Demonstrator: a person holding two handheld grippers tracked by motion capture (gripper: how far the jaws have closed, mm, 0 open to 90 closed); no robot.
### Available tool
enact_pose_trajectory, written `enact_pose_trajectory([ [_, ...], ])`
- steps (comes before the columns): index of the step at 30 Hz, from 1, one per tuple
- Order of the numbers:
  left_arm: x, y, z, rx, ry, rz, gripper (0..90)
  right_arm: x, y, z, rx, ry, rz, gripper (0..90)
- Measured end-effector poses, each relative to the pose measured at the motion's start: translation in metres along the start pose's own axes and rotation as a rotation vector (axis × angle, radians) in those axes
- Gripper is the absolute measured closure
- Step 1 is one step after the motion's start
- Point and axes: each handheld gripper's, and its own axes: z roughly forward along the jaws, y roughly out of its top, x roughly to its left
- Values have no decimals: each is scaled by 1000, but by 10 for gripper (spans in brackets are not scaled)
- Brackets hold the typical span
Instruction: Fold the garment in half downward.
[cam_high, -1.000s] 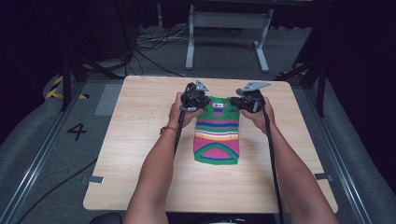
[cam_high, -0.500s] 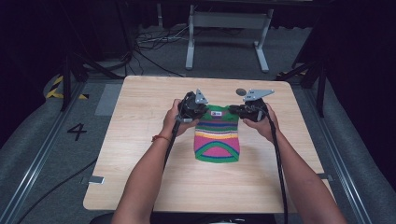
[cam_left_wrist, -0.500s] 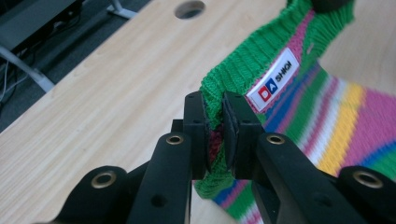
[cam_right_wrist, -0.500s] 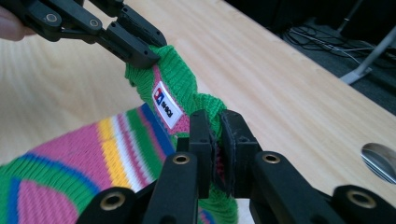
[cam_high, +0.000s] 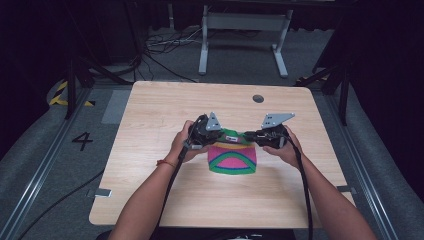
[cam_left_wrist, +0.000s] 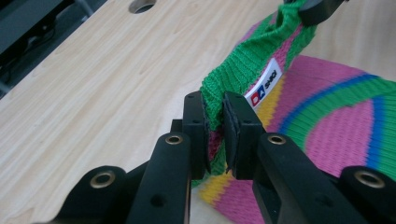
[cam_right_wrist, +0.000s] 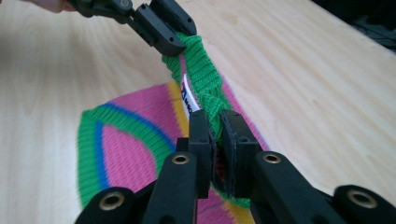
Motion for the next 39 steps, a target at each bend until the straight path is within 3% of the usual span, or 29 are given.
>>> enact_pose_trajectory([
  [3,-18,-4,-4,31,2,71,798,9,-6,-3,13,28,-6,838],
  [9,-39,-13,-7,68,-44,113,794,28,-16,-8,46,64,-56,834],
  [14,-53,-21,-8,96,-62,140,793,41,-24,-10,71,85,-65,824],
  [19,-59,-31,-10,130,-101,125,765,52,-34,-10,112,96,-64,758],
  [23,-66,-33,-26,111,-135,132,714,59,-40,-17,108,106,-66,730],
  [25,-68,-34,-29,98,-131,122,664,60,-40,-23,99,92,-65,714],
  [29,-65,-34,-38,72,-90,80,587,59,-34,-31,61,47,-39,696],
  [31,-63,-33,-36,72,-74,85,572,59,-33,-31,61,40,-41,692],
  [32,-61,-32,-32,76,-42,84,572,58,-32,-30,68,35,-48,690],
  [33,-56,-33,-22,102,-16,115,589,57,-30,-25,77,23,-46,693],
  [35,-49,-35,-12,103,-57,56,619,55,-31,-18,81,11,-22,723],
  [37,-47,-36,-9,108,-71,52,655,53,-33,-10,94,14,-6,762],
  [39,-47,-39,-1,106,-125,35,684,53,-39,-1,146,15,-10,792],
])
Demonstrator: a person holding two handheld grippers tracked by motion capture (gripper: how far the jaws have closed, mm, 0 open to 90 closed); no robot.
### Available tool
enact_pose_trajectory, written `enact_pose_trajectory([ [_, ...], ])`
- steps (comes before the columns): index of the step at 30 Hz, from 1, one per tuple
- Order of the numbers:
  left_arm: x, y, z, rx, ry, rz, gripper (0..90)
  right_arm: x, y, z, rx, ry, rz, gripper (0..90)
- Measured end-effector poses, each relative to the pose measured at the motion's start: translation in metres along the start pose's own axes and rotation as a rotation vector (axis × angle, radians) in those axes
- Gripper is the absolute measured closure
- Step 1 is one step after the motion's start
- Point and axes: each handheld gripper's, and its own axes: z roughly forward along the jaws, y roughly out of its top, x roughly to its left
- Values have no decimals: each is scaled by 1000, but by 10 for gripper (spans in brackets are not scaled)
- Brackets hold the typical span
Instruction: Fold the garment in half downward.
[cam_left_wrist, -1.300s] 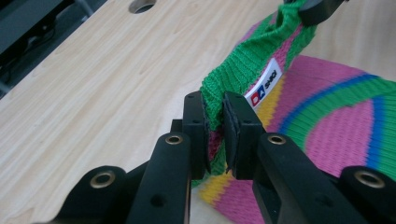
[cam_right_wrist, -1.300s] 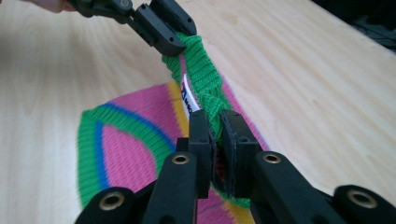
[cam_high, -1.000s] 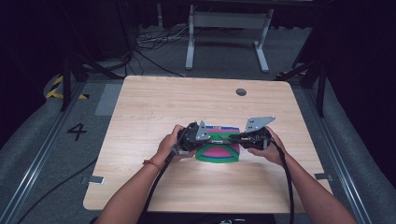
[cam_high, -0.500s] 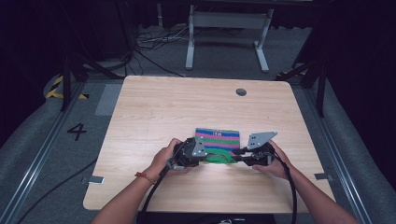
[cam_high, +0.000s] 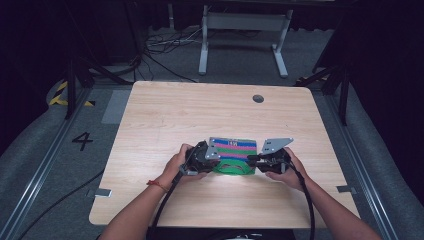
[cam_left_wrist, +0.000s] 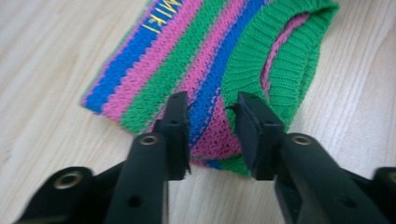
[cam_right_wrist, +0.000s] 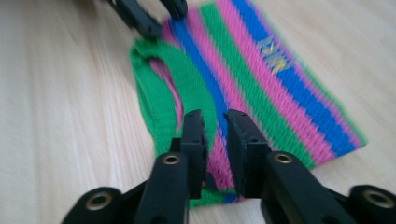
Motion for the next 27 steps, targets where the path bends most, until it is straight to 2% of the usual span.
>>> enact_pose_trajectory([
  [1,-1,-1,3,10,-6,-3,688,-1,-3,4,14,3,1,801],
  [2,-1,-2,5,-2,-13,-4,693,-2,-8,9,32,7,11,806],
  [5,2,-4,8,-18,-33,-30,710,-5,-15,12,-5,30,60,813],
  [6,4,-5,10,-32,-43,-42,710,-7,-16,12,-8,34,63,819],
  [9,4,-5,11,-40,-43,-51,713,-10,-15,15,-11,21,87,837],
  [11,3,-4,10,-27,-30,-57,710,-10,-12,16,6,4,70,837],
  [13,2,-5,7,-42,-26,-89,703,-8,-10,16,17,-9,59,837],
  [15,1,-4,3,-44,-34,-101,662,-6,-8,14,18,-16,50,825],
  [20,-4,1,-15,-55,-22,-70,591,1,-1,-1,-12,-9,21,781],
  [22,-6,1,-25,-58,-18,-78,547,3,2,-9,-28,-9,12,761],
  [24,-7,0,-28,-62,-15,-83,515,6,4,-15,-33,-16,6,731],
  [25,-10,-4,-36,-44,1,-61,497,8,5,-18,-28,-22,-3,714],
  [27,-13,-8,-41,-37,11,-54,458,11,6,-22,-25,-37,-14,683],
])
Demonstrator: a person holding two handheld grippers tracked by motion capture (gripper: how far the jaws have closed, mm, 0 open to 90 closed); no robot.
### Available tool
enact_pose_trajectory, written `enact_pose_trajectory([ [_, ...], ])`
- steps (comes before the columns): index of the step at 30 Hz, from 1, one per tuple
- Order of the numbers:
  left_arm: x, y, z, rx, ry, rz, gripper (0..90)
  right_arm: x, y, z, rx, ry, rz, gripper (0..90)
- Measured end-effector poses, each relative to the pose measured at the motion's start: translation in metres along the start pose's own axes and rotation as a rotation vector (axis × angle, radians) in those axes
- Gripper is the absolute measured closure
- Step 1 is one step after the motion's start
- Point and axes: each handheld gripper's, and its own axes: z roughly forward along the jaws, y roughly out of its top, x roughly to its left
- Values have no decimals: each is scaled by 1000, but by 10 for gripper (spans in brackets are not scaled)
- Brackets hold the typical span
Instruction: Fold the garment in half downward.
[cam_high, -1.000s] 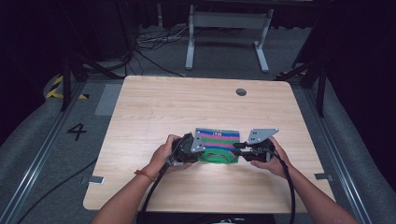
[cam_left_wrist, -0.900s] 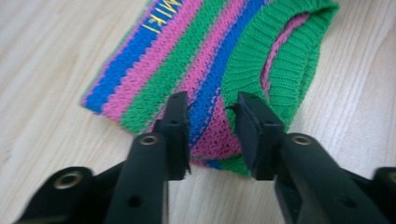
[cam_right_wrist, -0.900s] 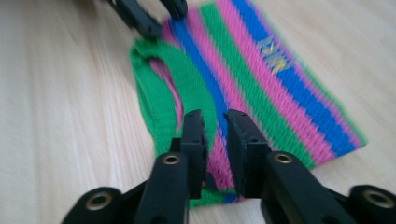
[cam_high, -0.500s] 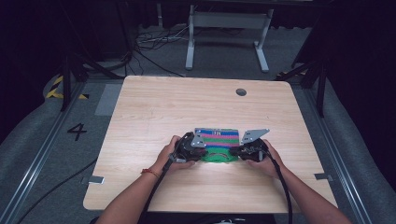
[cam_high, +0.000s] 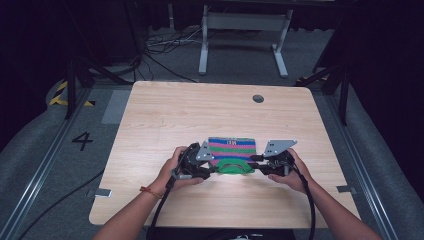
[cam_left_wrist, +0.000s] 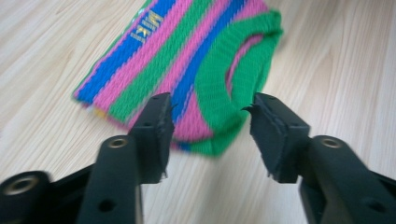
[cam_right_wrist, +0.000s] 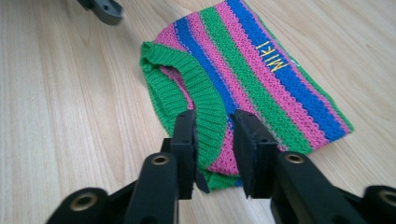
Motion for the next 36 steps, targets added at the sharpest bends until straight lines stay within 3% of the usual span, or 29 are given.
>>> enact_pose_trajectory([
  [4,-1,-10,-11,18,40,4,399,3,-2,-5,14,-14,0,624],
  [7,2,-22,-25,14,70,-13,370,3,-7,-11,28,-36,-5,547],
  [9,4,-29,-30,42,101,-29,349,3,-11,-17,34,-65,1,515],
  [16,12,-57,-40,84,158,-65,278,-5,-31,-39,30,-157,35,401],
  [18,16,-66,-41,106,153,-83,269,-7,-36,-44,27,-171,44,388],
  [20,18,-72,-43,124,181,-87,247,-10,-42,-49,32,-187,50,351],
  [26,24,-87,-52,108,188,-113,228,-13,-58,-59,29,-207,76,284],
  [29,24,-95,-57,91,204,-120,197,-16,-70,-65,22,-197,118,267],
  [36,21,-115,-68,88,198,-149,178,-14,-99,-77,63,-238,151,244],
])
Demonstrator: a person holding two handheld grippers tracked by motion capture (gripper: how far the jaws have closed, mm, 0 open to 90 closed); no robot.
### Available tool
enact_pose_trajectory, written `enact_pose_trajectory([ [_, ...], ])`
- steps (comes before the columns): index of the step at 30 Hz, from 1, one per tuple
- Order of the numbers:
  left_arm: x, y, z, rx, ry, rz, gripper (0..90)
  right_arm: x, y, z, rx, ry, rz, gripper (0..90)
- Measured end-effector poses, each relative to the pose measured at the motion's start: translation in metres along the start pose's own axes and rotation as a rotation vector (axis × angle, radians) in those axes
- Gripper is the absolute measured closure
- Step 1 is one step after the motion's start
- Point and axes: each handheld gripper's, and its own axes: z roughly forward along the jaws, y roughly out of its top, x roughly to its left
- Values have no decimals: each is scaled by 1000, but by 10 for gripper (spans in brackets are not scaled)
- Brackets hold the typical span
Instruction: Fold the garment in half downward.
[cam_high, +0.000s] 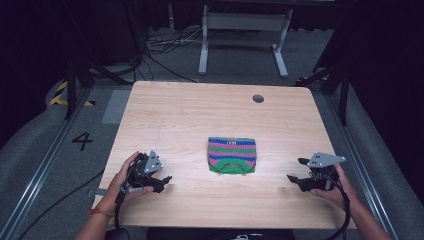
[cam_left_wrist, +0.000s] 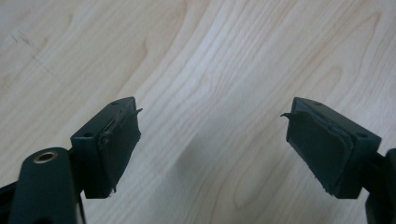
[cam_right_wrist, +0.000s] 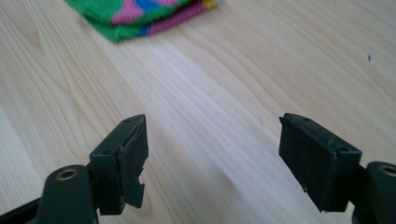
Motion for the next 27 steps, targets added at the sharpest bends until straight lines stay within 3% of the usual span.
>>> enact_pose_trajectory([
  [9,4,-21,-12,17,24,-28,176,-5,-31,-10,18,-35,55,228],
  [11,5,-25,-13,11,25,-39,175,-8,-39,-14,15,-43,79,220],
  [12,7,-30,-15,2,21,-66,173,-9,-43,-16,13,-45,89,219],
  [17,12,-42,-18,2,8,-93,171,-12,-58,-20,13,-60,128,210],
  [23,18,-59,-21,-22,-18,-166,164,-15,-78,-27,-34,-63,207,195],
  [26,22,-68,-19,-50,-52,-249,152,-15,-83,-30,-31,-49,239,183],
  [27,23,-68,-20,-49,-38,-259,151,-16,-83,-31,-28,-43,244,182],
])
